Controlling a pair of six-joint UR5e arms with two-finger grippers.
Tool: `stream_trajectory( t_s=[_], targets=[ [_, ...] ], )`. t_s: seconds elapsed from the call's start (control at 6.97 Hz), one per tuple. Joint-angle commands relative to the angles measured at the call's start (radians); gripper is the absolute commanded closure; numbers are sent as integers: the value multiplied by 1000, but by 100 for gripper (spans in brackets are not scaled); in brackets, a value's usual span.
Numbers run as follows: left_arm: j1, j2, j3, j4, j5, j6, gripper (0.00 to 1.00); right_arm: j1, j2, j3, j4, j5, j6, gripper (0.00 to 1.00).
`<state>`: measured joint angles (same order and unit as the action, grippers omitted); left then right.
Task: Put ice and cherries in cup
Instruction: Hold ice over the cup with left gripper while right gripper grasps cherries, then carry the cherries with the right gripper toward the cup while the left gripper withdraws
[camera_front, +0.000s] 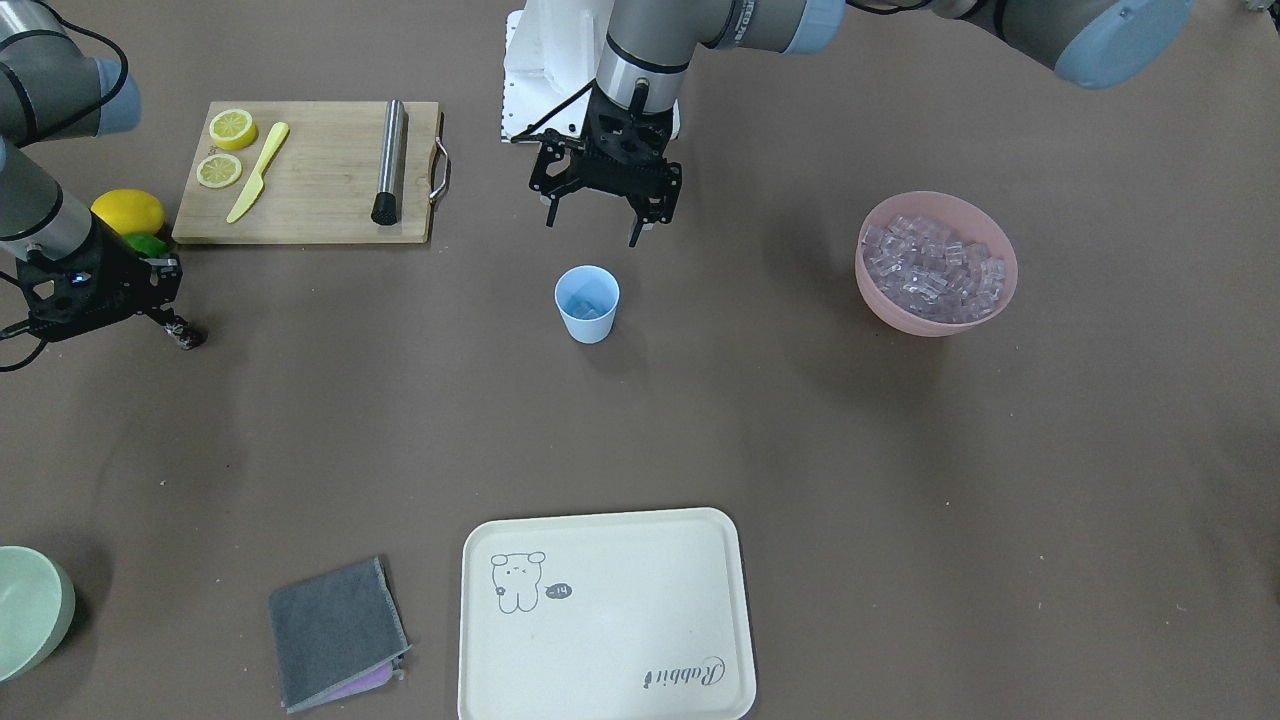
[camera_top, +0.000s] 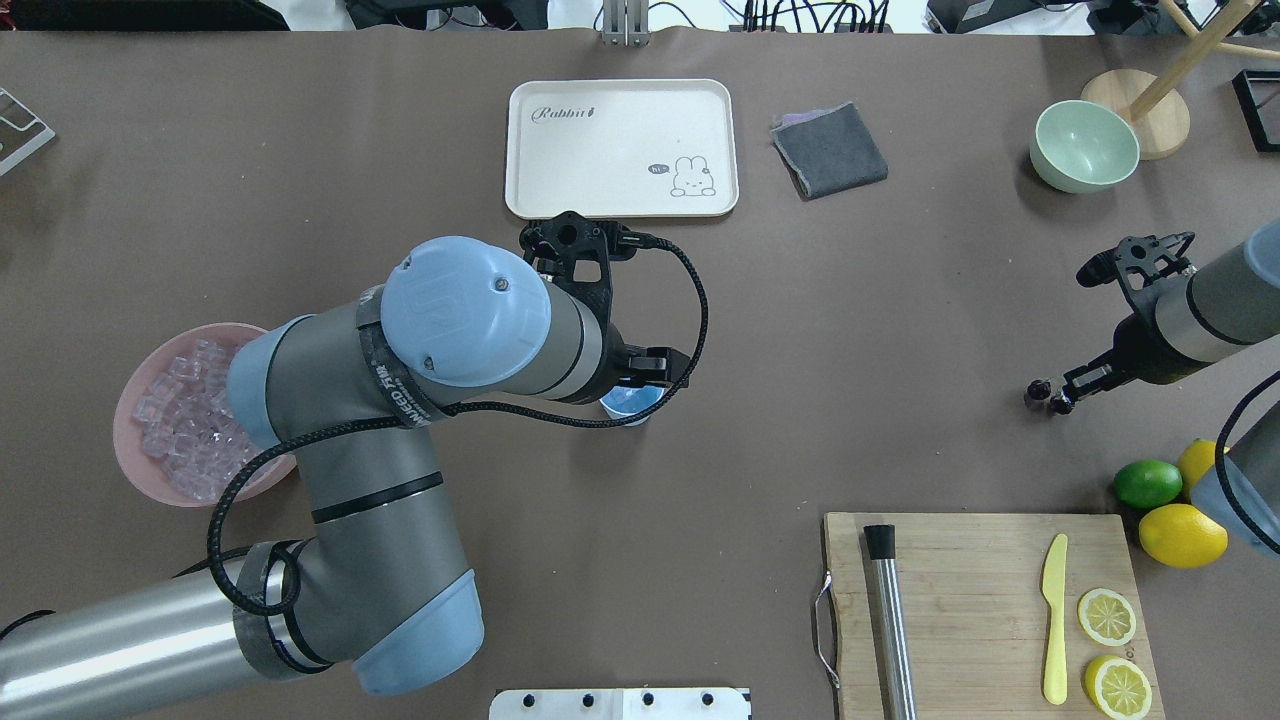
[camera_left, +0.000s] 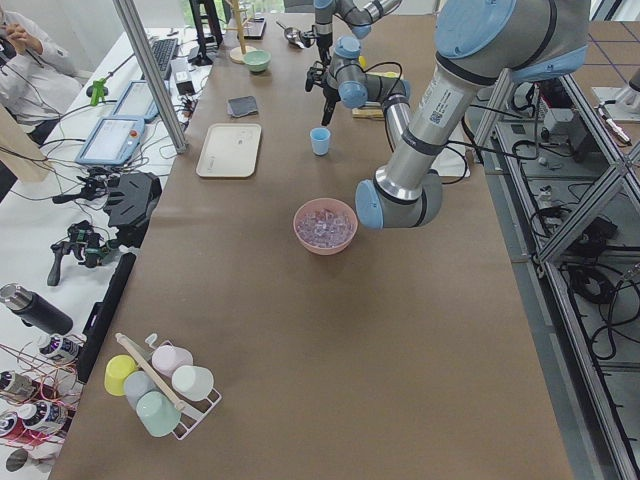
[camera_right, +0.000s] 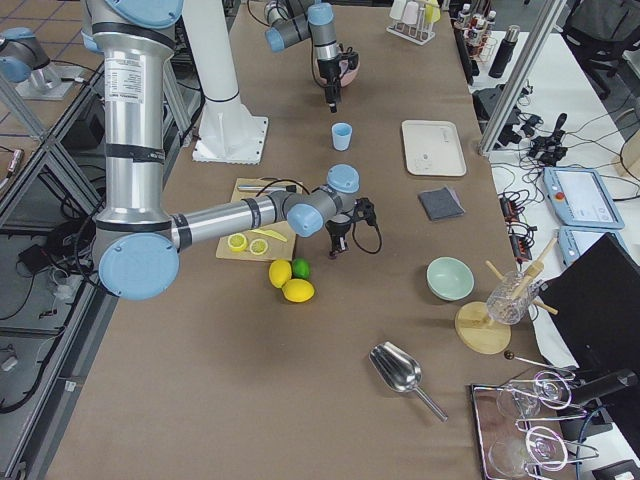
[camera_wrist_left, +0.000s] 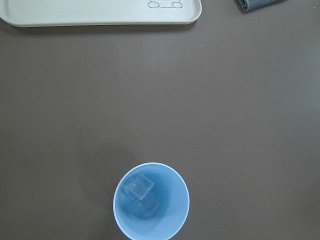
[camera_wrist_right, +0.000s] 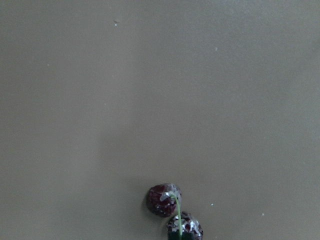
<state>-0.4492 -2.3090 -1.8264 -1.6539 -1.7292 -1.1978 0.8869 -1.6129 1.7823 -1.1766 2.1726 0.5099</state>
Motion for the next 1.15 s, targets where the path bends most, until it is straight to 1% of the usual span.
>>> stream_trajectory(
  t_s=[0.0,0.14,0.29,0.43,0.57,0.72,0.86,1.0],
  targets=[
    [-17,35,-69,52,-4,10,3,4,10,70,-5,21,33,100],
    [-84,128,-176,96,-27,123,3,4,107,78,-5,57,158,100],
    [-138,219,-238,101,-111,241,3,-15,193,86,-5,73,332,100],
    [-199,276,-260,97,-188,285,3,-93,274,129,-6,41,525,100],
    [-245,327,-263,92,-220,376,3,-176,327,161,-12,-29,647,100],
    [-285,382,-258,74,-248,490,3,-251,374,172,-18,-121,720,100],
    [-322,422,-245,57,-288,561,3,-310,448,175,-73,-205,781,100],
    [-341,462,-234,18,-294,593,3,-362,532,175,-165,-277,830,100]
  ],
)
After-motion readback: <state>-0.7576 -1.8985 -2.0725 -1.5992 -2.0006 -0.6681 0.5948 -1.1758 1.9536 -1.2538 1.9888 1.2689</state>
